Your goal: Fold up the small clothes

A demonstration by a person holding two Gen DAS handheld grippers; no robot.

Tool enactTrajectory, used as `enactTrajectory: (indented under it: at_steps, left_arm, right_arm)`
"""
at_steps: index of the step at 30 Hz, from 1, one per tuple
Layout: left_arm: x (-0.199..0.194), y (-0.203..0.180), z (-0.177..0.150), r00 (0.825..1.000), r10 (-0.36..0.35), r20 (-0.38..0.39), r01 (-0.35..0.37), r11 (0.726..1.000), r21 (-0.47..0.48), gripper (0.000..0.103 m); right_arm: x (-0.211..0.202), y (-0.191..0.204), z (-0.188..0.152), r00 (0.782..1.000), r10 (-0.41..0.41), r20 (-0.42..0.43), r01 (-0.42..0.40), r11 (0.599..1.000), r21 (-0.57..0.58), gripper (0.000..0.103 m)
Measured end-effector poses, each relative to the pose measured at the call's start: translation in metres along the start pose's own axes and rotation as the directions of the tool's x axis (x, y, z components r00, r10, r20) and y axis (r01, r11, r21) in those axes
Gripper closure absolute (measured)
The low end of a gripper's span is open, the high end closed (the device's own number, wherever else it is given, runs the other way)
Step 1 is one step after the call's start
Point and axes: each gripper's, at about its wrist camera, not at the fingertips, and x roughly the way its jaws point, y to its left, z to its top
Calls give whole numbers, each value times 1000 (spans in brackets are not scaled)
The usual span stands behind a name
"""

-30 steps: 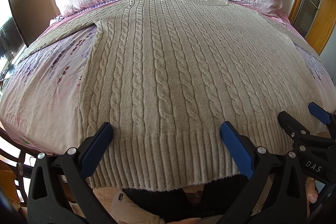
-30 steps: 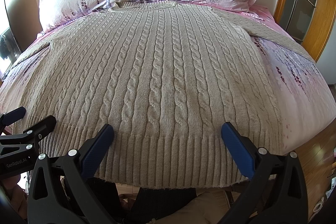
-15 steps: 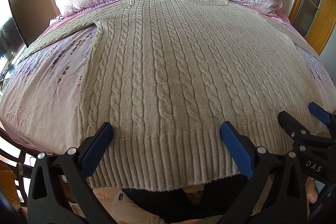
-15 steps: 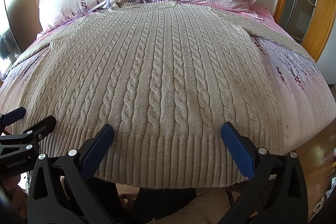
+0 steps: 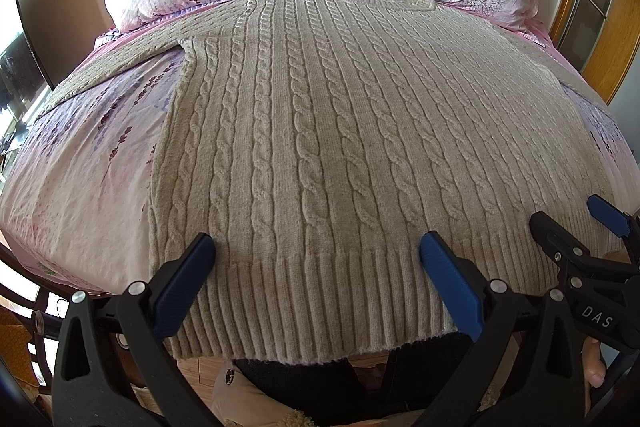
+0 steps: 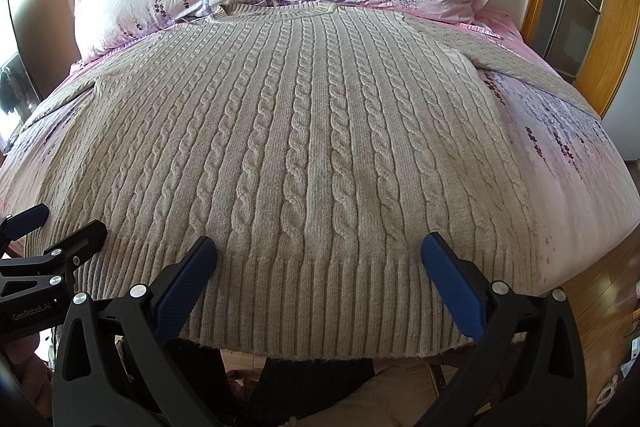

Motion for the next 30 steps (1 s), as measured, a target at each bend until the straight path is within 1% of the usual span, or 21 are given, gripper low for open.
enactTrajectory:
  at_steps: [30]
  left_arm:
    - [0,0,0,1000,1,-1,-1,1000,0,2]
  right_arm:
    - [1,1,0,1000,-1,-13,1,1000,-1,1]
